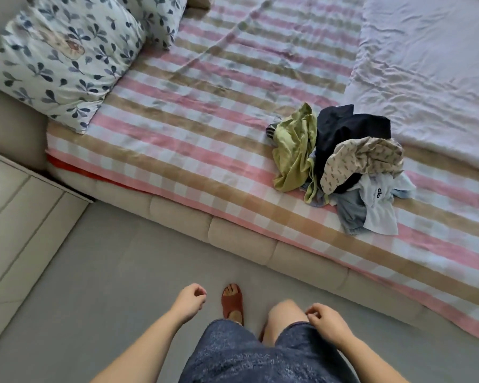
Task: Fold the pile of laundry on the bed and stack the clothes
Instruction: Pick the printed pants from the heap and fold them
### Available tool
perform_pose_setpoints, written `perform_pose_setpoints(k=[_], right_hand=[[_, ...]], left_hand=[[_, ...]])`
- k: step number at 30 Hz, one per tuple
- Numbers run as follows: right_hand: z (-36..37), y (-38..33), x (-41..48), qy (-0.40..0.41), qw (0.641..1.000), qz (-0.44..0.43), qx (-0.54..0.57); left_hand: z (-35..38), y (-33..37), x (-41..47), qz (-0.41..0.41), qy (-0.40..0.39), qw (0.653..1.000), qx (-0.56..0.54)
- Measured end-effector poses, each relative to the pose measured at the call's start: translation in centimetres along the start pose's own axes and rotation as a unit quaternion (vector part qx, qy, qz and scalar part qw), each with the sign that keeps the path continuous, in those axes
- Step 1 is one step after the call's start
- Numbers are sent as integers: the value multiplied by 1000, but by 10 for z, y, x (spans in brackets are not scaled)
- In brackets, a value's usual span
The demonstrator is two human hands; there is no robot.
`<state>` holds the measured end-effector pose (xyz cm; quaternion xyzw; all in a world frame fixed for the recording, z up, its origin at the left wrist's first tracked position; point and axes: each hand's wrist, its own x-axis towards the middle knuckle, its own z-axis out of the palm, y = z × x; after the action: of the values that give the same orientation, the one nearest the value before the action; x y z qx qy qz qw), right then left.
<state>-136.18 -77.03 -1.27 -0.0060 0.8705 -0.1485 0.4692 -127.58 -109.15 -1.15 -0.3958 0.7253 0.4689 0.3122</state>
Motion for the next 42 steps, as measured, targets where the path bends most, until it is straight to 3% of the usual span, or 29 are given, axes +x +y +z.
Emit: perform_pose_setpoints(k=[6, 15, 24, 29, 32, 36, 38, 42], right_hand=[[-31, -6, 18, 11, 998, 31, 51], [-128, -3, 77, 32, 997, 4, 63], [-234, -39, 143, 156, 971, -65, 167], [-254, -53, 211, 245, 917, 12, 315], [-251, -56, 256, 289, 838, 111, 450], [-241, -61, 295, 290, 743, 147, 585], [-237, -64, 298, 294, 728, 150, 601], [-243, -69, 273, 334, 744, 107, 569]], left_hand=[[-15, 103, 51, 84, -4, 995, 45], [34, 240, 83, 175, -44, 983, 23], [69, 327, 126, 222, -93, 966, 95], [92, 382, 191, 223, -119, 966, 63], [115, 405, 232, 207, -126, 970, 33], [138, 418, 258, 188, -167, 968, 11], [143, 420, 260, 196, -193, 961, -16], [138, 425, 245, 196, -210, 956, -68]])
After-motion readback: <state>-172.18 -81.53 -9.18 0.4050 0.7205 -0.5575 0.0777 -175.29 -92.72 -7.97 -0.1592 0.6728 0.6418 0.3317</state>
